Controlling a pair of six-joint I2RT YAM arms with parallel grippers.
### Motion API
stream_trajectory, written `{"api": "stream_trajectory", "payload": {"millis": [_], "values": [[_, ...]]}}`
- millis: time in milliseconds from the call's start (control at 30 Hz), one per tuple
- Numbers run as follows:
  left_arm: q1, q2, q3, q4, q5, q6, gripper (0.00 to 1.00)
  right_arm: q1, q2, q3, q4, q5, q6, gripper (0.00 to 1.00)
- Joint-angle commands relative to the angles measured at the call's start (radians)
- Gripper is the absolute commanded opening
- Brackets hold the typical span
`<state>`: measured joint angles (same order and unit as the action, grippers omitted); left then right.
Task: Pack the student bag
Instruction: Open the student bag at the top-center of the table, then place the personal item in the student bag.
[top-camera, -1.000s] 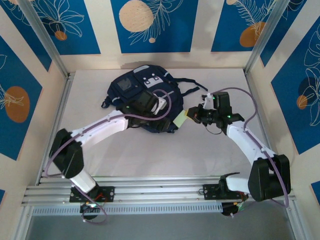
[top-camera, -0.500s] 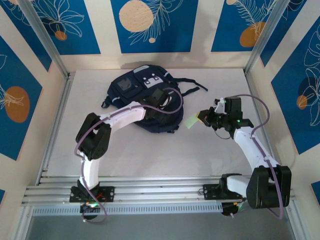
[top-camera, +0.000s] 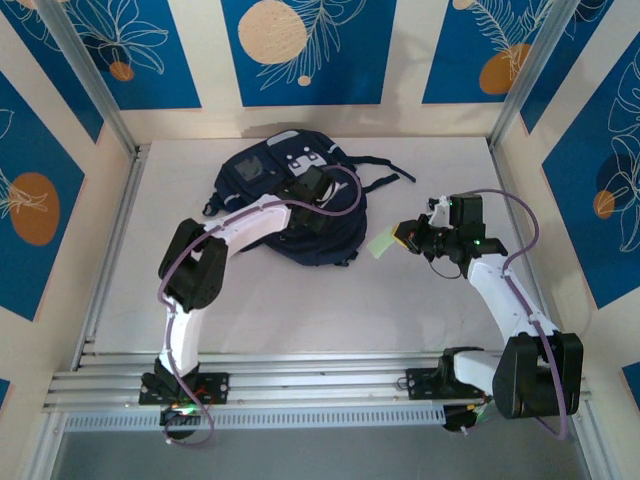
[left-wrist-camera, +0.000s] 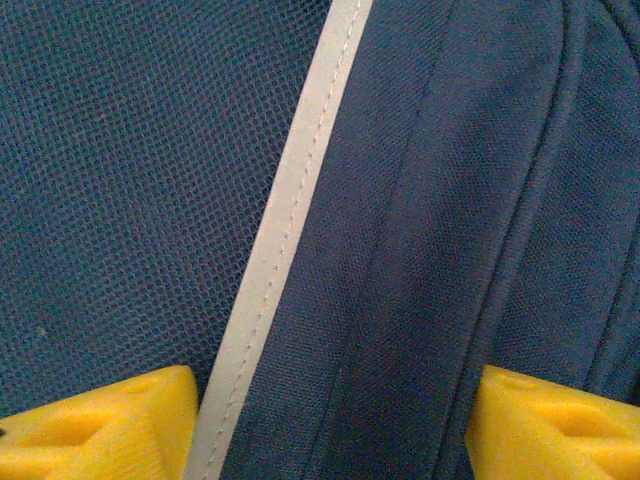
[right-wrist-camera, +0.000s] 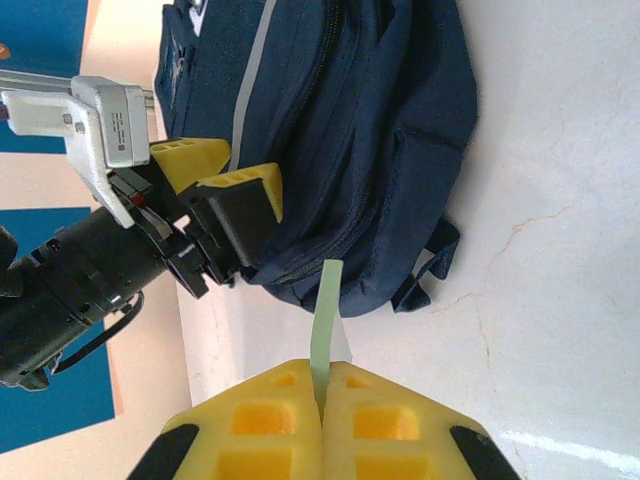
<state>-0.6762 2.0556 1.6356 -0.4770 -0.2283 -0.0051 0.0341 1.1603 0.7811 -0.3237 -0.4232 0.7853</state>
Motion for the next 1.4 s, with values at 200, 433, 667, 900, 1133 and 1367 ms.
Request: {"api": "stream_trajectory", "payload": {"millis": [200,433,667,900,1133,1367], "values": [[0.017,0.019,0.019,-0.049,0.009,0.017,0.65,0.002,0.008,-0.008,0.017,-0.03,0.022,0.0],[0.026,0.001,0.089,-0.086,0.032,0.0,0.0,0.044,0.028,-0.005,0.068,-0.019,0.056,0.0],[0.038,-0.104,0.146,-0.144,0.186,-0.091,0.0,0.176,0.142,0.012,0.294,0.108,0.225,0.0],[0.062,-0.124,0.198,-0.163,0.281,-0.179,0.0,0.281,0.331,0.087,0.541,0.242,0.371,0.0],[0.067,-0.117,0.227,-0.136,0.345,-0.241,0.0,0.331,0.544,0.187,0.815,0.231,0.505,0.0],[0.069,-0.123,0.224,-0.109,0.409,-0.308,0.0,0.373,0.706,0.293,0.92,0.239,0.574,0.0]]}}
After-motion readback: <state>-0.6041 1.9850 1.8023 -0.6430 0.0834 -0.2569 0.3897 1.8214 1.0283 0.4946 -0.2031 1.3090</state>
